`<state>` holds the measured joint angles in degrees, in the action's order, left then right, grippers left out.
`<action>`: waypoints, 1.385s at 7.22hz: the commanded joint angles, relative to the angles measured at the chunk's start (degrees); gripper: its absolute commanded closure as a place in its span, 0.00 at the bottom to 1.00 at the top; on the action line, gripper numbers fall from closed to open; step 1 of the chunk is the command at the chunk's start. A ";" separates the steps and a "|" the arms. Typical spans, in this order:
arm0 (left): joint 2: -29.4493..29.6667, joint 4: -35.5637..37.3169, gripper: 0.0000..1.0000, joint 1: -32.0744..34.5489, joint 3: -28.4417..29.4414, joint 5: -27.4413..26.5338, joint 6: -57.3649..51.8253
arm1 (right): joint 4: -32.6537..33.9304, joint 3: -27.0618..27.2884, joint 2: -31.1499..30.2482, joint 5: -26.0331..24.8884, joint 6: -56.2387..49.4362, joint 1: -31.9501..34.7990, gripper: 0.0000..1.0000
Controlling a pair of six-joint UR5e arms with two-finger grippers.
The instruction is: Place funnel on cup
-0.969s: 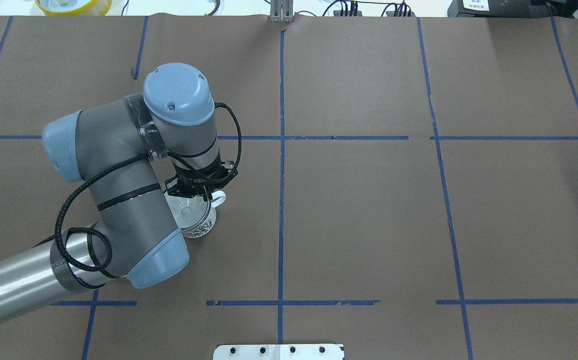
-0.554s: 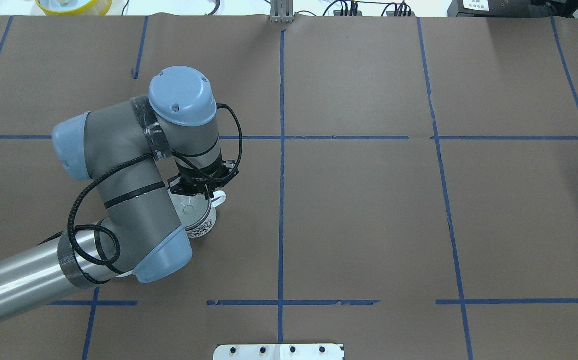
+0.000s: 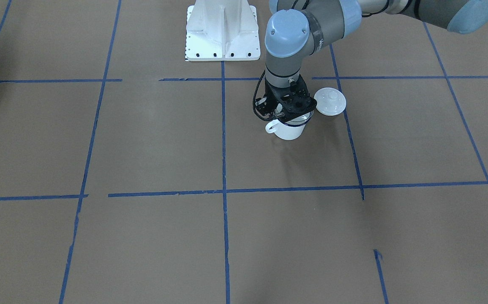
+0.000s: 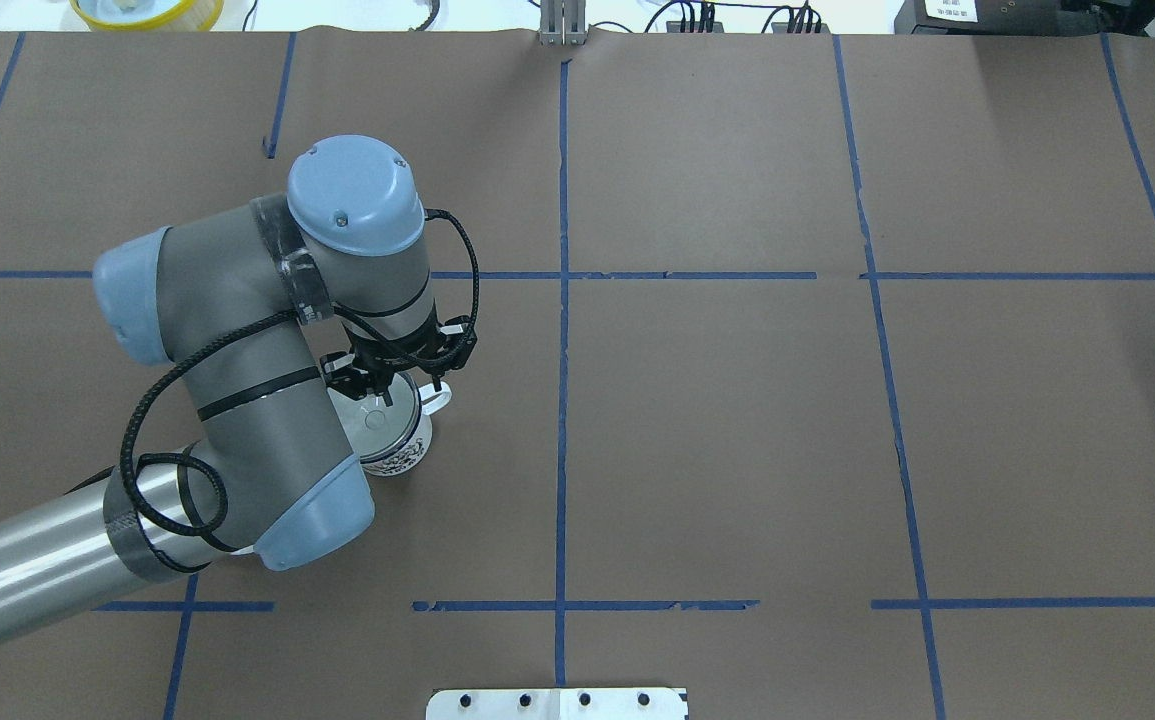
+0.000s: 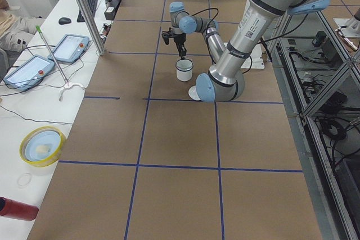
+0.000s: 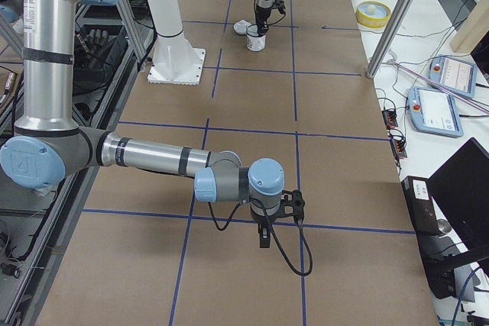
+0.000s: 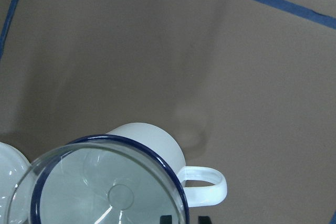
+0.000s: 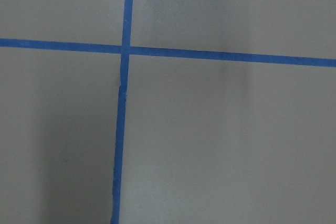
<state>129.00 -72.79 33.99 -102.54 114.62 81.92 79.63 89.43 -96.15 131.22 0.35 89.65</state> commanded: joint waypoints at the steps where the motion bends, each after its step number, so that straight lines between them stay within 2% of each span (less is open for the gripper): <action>1: -6.52 -2.76 0.00 5.26 -8.94 0.33 -12.59 | 0.00 -0.04 0.00 0.00 0.00 0.00 0.00; 2: -14.92 -10.88 0.00 10.08 -11.78 1.03 -20.15 | 0.00 -0.04 0.00 0.00 0.00 0.00 0.00; 3: -22.83 -20.54 0.00 14.74 -11.28 4.78 -26.40 | 0.00 -0.04 0.00 0.00 0.00 0.00 0.00; 4: -31.96 -28.46 0.00 20.71 -11.19 8.39 -37.95 | 0.00 -0.04 0.00 0.00 0.00 0.00 0.00; 6: -41.95 -31.36 0.00 31.60 -10.40 11.05 -52.76 | 0.00 -0.04 0.00 0.00 0.00 0.00 0.00; 7: -45.55 -31.53 0.00 38.45 -7.79 15.50 -58.83 | 0.00 -0.04 0.00 0.00 0.00 0.00 0.00; 8: -48.98 -31.53 0.00 43.48 -5.15 15.98 -71.95 | 0.00 -0.04 0.00 0.00 0.00 0.00 0.00; 9: -49.80 -30.23 0.00 50.66 -0.86 16.07 -82.69 | 0.00 -0.04 0.00 0.00 0.00 0.00 0.00; 10: -51.20 -29.87 0.00 53.26 1.18 17.55 -83.50 | 0.00 -0.04 0.00 0.00 0.00 0.00 0.00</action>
<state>79.74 -103.33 81.98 -104.72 130.79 4.52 79.63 89.39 -96.15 131.22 0.35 89.65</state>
